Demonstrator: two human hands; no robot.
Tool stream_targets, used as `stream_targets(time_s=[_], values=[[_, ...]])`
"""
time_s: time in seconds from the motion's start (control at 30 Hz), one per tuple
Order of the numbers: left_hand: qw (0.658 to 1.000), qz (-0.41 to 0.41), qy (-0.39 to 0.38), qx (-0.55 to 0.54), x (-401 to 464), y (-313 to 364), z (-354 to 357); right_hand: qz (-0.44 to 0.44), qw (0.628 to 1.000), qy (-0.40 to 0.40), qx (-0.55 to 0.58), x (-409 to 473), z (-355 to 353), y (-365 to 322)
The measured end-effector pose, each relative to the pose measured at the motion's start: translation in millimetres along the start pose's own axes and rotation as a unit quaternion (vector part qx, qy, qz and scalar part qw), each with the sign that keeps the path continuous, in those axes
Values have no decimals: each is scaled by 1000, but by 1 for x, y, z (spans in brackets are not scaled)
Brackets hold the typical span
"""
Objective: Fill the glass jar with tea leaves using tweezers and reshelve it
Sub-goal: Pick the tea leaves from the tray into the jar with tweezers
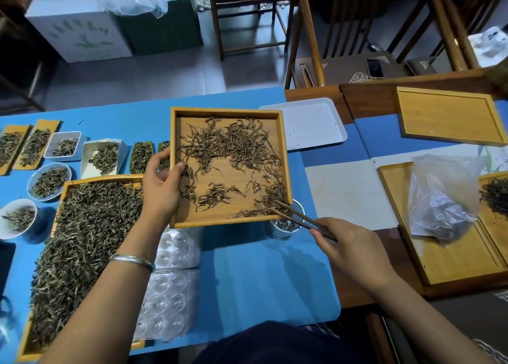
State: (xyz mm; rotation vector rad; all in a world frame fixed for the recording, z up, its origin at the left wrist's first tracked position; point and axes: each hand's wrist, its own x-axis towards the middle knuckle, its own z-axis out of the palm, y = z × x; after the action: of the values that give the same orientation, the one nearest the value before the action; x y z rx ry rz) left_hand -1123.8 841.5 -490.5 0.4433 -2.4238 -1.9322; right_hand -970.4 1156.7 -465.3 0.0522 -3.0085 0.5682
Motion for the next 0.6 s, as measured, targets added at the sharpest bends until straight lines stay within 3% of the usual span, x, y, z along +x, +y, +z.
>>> stream_targets(time_s=[0.3, 0.6], values=[[1000, -2, 9, 5, -4, 2, -1, 56, 997, -54, 16, -17, -8, 18], [1000, 5, 9, 12, -6, 6, 0, 12, 1000, 14, -7, 11, -7, -6]])
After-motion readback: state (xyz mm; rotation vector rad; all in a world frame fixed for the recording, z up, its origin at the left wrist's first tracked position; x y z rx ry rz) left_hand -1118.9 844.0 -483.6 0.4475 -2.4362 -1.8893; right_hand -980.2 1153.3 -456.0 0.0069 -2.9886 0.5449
